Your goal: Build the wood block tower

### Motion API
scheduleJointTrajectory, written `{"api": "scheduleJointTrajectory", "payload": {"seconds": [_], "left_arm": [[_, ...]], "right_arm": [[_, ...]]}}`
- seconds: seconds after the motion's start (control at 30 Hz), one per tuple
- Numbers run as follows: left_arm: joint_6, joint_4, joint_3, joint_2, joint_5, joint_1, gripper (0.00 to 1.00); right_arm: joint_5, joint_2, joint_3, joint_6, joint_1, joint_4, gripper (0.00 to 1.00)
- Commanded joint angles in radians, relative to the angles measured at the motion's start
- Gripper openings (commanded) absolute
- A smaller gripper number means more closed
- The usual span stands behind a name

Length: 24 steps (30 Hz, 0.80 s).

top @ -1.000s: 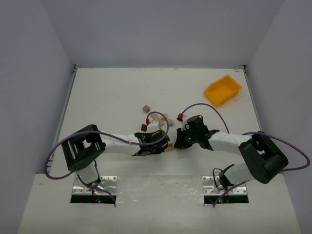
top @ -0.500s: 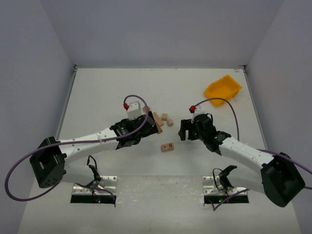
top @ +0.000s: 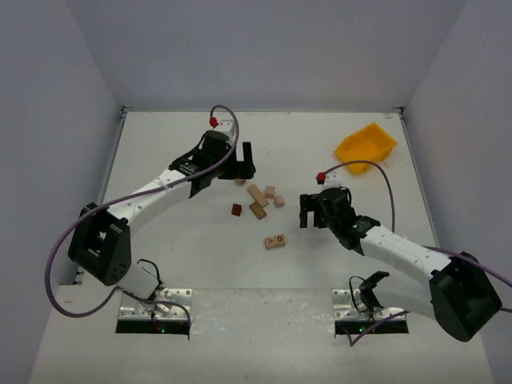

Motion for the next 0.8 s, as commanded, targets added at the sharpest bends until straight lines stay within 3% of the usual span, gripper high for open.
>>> {"api": "scheduleJointTrajectory", "payload": {"seconds": [0.0,0.43,0.77], "left_arm": [[0.278,0.075,0.079,0.117,0.337,0.092,1.00],[0.385,-0.079,0.312,0.463,0.288,0.127,0.97],[0.451,-0.098,0.342,0.536,0.289,0.143,0.75]], "right_arm": [[0.031,0.019,0.025,-0.010,-0.012,0.018,0.99],[0.047,0.036,0.019,-0.011,-0.022,0.018,0.99],[0.036,0.064,0.033,-0.017,-0.025,0.018,0.99]]}}
